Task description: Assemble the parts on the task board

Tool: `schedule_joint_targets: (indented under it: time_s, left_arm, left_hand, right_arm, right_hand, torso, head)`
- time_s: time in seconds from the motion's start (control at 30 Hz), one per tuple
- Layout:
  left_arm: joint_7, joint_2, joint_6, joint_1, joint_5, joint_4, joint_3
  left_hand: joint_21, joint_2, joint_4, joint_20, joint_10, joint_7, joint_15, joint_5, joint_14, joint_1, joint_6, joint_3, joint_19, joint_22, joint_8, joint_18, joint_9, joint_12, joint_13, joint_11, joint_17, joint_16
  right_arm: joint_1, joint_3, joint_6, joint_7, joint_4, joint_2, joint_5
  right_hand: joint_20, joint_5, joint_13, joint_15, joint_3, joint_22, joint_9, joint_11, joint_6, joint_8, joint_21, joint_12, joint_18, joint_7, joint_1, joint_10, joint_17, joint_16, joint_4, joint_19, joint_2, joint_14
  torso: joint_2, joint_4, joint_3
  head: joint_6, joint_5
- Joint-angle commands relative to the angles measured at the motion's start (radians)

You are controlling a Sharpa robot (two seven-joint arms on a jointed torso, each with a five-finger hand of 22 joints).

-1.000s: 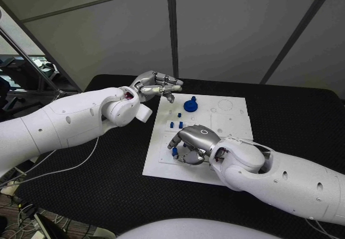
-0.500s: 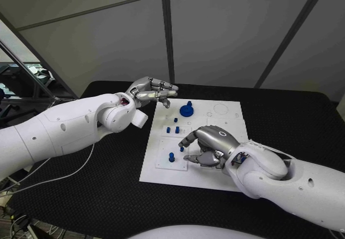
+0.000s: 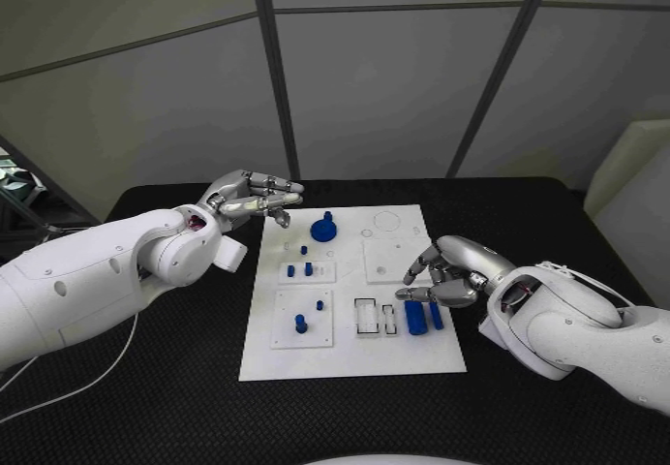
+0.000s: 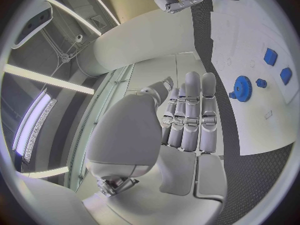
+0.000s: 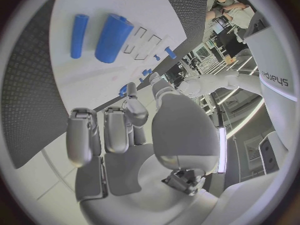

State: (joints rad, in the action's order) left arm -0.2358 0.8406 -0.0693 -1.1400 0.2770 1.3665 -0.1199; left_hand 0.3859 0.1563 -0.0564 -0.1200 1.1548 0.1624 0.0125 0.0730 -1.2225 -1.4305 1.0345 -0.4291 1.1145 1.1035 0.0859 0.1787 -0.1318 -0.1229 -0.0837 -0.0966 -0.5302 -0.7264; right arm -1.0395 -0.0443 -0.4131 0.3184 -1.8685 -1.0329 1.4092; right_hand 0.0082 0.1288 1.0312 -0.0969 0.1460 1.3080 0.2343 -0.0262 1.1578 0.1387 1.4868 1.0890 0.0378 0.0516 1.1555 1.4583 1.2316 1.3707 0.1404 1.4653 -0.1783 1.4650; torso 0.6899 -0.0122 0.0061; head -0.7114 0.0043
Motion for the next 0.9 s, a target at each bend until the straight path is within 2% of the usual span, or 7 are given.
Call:
schedule_joint_targets:
  time_s: [0.03, 0.1, 0.3, 0.4, 0.6, 0.73, 0.9]
  left_arm:
    - [-0.005, 0.001, 0.006, -0.001, -0.010, 0.004, 0.000]
    - [-0.005, 0.002, 0.006, -0.001, -0.011, 0.004, 0.002]
    - [-0.007, 0.002, 0.008, 0.000, -0.012, 0.001, 0.007]
    - [-0.007, 0.002, 0.009, 0.001, -0.012, 0.000, 0.009]
    - [-0.007, 0.003, 0.011, 0.002, -0.012, 0.000, 0.011]
    - [-0.007, 0.005, 0.010, 0.002, -0.012, 0.000, 0.012]
    - [-0.007, 0.006, 0.011, 0.002, -0.012, 0.001, 0.012]
  left_hand:
    - [-0.005, -0.002, 0.003, -0.002, -0.001, 0.006, 0.006, 0.005, 0.002, 0.007, -0.001, 0.000, -0.006, -0.001, -0.004, 0.003, -0.002, 0.003, -0.001, -0.006, 0.002, 0.003]
    - [-0.005, -0.002, 0.003, -0.002, -0.001, 0.006, 0.006, 0.005, 0.002, 0.007, -0.001, 0.000, -0.006, -0.001, -0.004, 0.003, -0.002, 0.003, -0.001, -0.006, 0.002, 0.003]
    - [-0.006, -0.002, 0.002, -0.002, -0.001, 0.006, 0.007, 0.004, 0.002, 0.009, 0.000, 0.001, -0.006, -0.002, -0.004, 0.002, -0.002, 0.003, -0.001, -0.006, 0.002, 0.004]
    - [-0.006, -0.002, 0.001, -0.002, -0.001, 0.006, 0.007, 0.004, 0.002, 0.010, 0.000, 0.001, -0.006, -0.003, -0.004, 0.002, -0.002, 0.003, -0.002, -0.006, 0.002, 0.005]
    - [-0.006, -0.002, 0.001, -0.002, -0.001, 0.006, 0.007, 0.004, 0.002, 0.010, 0.000, 0.001, -0.006, -0.003, -0.004, 0.002, -0.002, 0.003, -0.002, -0.006, 0.002, 0.005]
    - [-0.006, -0.002, 0.001, -0.002, -0.001, 0.006, 0.007, 0.004, 0.002, 0.010, 0.000, 0.001, -0.006, -0.003, -0.004, 0.002, -0.002, 0.003, -0.002, -0.006, 0.002, 0.005]
    - [-0.006, -0.002, 0.001, -0.002, -0.001, 0.006, 0.007, 0.004, 0.002, 0.010, 0.000, 0.001, -0.006, -0.003, -0.004, 0.002, -0.002, 0.003, -0.002, -0.006, 0.002, 0.005]
  right_arm:
    - [0.000, -0.001, -0.009, 0.144, -0.021, -0.020, -0.017]
    - [0.003, -0.001, 0.002, 0.189, -0.035, -0.040, 0.021]
    - [0.013, 0.000, 0.041, 0.261, -0.051, -0.054, 0.092]
    - [0.022, 0.000, 0.064, 0.289, -0.054, -0.052, 0.118]
    - [0.049, 0.001, 0.092, 0.321, -0.057, -0.041, 0.155]
    - [0.059, 0.001, 0.102, 0.329, -0.052, -0.027, 0.169]
    - [0.069, 0.001, 0.102, 0.330, -0.044, -0.007, 0.183]
  right_hand:
    - [0.003, 0.015, 0.066, 0.003, -0.035, 0.194, 0.038, 0.003, -0.015, 0.002, 0.011, 0.058, -0.017, -0.005, 0.005, -0.021, 0.022, 0.016, 0.042, 0.075, -0.011, 0.052]
    - [0.009, 0.017, 0.082, -0.002, -0.071, 0.196, 0.084, 0.002, -0.025, 0.004, 0.012, 0.064, -0.018, 0.000, 0.027, -0.045, 0.024, 0.017, 0.080, 0.076, -0.010, 0.049]
    - [0.007, 0.020, 0.104, 0.002, -0.105, 0.206, 0.133, 0.001, -0.031, 0.007, 0.022, 0.074, -0.020, -0.001, 0.037, -0.050, 0.027, 0.020, 0.125, 0.080, -0.012, 0.049]
    - [0.007, 0.022, 0.124, 0.001, -0.123, 0.212, 0.159, -0.001, -0.031, 0.010, 0.029, 0.088, -0.022, -0.003, 0.034, -0.045, 0.037, 0.026, 0.148, 0.083, -0.013, 0.050]
    - [0.006, 0.026, 0.142, 0.001, -0.154, 0.220, 0.193, -0.002, -0.033, 0.012, 0.037, 0.099, -0.024, -0.005, 0.012, -0.042, 0.049, 0.034, 0.153, 0.086, -0.008, 0.053]
    - [0.006, 0.027, 0.146, 0.000, -0.160, 0.221, 0.200, -0.002, -0.033, 0.013, 0.039, 0.101, -0.025, -0.005, 0.008, -0.042, 0.052, 0.036, 0.153, 0.087, -0.007, 0.053]
    - [0.006, 0.028, 0.147, 0.000, -0.162, 0.223, 0.204, -0.002, -0.033, 0.013, 0.040, 0.101, -0.025, -0.006, 0.007, -0.042, 0.054, 0.037, 0.153, 0.087, -0.006, 0.053]
  torso:
    - [-0.004, -0.0083, -0.0011]
    - [-0.004, -0.0107, -0.0009]
    - [-0.006, -0.0158, -0.0024]
    - [-0.007, -0.0166, -0.0032]
    - [-0.007, -0.0130, -0.0037]
    - [-0.006, -0.0155, -0.0027]
    - [-0.005, -0.0160, -0.0033]
  head:
    - [-0.001, -0.025]
    - [-0.004, -0.036]
    - [-0.009, -0.045]
    - [-0.012, -0.043]
    - [-0.016, -0.040]
    - [-0.017, -0.035]
    - [-0.020, -0.032]
